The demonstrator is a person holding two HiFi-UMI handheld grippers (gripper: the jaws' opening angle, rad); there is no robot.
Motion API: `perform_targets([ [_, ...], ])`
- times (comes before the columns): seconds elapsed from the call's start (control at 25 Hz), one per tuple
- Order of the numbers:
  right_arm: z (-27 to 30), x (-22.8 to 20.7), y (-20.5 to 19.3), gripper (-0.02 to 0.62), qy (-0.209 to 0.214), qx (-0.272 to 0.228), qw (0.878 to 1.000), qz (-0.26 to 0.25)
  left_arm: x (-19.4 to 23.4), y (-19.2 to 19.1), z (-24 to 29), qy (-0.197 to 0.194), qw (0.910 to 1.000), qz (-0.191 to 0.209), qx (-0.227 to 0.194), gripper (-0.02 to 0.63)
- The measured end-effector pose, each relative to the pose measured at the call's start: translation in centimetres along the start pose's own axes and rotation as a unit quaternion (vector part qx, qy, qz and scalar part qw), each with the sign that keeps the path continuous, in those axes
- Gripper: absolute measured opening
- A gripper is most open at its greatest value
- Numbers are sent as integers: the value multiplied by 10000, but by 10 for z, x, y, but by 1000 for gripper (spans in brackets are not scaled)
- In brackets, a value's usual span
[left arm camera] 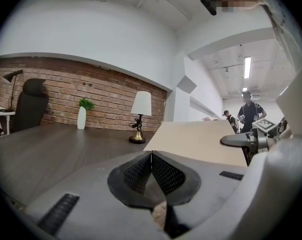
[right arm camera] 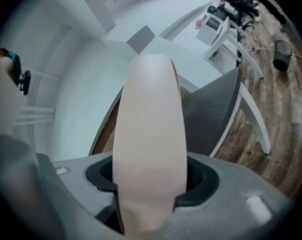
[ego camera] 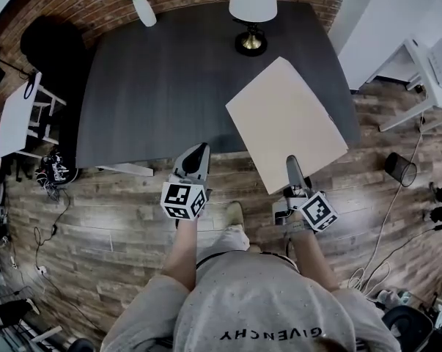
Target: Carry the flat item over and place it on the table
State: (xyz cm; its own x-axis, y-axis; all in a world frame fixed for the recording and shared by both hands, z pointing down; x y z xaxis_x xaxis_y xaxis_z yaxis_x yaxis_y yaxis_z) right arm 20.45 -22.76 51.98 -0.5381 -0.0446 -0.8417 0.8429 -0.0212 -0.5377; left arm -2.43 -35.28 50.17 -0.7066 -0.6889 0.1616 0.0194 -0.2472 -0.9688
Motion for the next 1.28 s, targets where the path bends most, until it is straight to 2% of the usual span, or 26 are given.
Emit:
perform_targets([
  [0.12,18,2,1,278,45,-117,9998,174,8,6,15,-76,10000,0,-29,-2],
  [0.32,37,-10,-5,279,-279,-292,9966,715,19,9,33,-176,9998,50,-13,-2],
  [0.68,74,-23,-17,281,-662,-501,9869,1381,47,12,56,-264,9996,114,-22,-2],
  [0.92,105,-31,-24,281,-702,-617,9778,1874,54,13,65,-355,9993,143,-36,-2],
  [1.28,145,-39,-30,285,-823,-718,9633,2450,78,21,65,-172,9997,69,-140,-2],
])
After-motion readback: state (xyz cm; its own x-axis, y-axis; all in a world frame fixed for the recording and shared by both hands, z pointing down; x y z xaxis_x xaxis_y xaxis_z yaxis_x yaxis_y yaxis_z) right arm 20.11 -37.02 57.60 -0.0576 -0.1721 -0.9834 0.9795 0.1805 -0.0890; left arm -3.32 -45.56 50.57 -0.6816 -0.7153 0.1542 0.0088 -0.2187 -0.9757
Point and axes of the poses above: the fingertips, and each gripper's own axes: z forward along the fingers, x to its left, y out of its top, the point moved 2 cm from there along -z, backward along the fingers, and after that the axes turned 4 degrees about y, right-handed, at the moved point
